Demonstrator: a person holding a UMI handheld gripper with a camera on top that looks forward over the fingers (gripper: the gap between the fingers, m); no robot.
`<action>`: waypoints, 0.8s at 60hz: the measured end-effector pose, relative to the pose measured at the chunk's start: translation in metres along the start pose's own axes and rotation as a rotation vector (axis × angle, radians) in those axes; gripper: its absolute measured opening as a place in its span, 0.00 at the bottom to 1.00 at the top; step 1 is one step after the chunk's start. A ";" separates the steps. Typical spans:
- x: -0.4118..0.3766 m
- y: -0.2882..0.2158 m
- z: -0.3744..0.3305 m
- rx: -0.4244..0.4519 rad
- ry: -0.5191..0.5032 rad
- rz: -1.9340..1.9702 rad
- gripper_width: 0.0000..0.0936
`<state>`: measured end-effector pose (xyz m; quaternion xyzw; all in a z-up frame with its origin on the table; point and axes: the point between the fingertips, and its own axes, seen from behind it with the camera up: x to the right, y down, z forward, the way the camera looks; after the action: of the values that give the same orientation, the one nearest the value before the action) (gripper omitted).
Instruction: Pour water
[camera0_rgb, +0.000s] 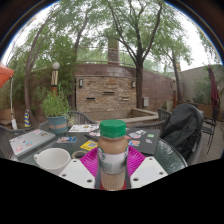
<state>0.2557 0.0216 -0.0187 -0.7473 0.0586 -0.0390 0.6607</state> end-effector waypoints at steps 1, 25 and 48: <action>0.001 -0.001 0.000 -0.001 0.001 0.001 0.38; 0.002 0.006 -0.067 -0.273 0.009 0.018 0.89; -0.063 -0.109 -0.255 -0.349 0.037 0.038 0.89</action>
<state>0.1625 -0.2076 0.1219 -0.8487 0.0909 -0.0296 0.5202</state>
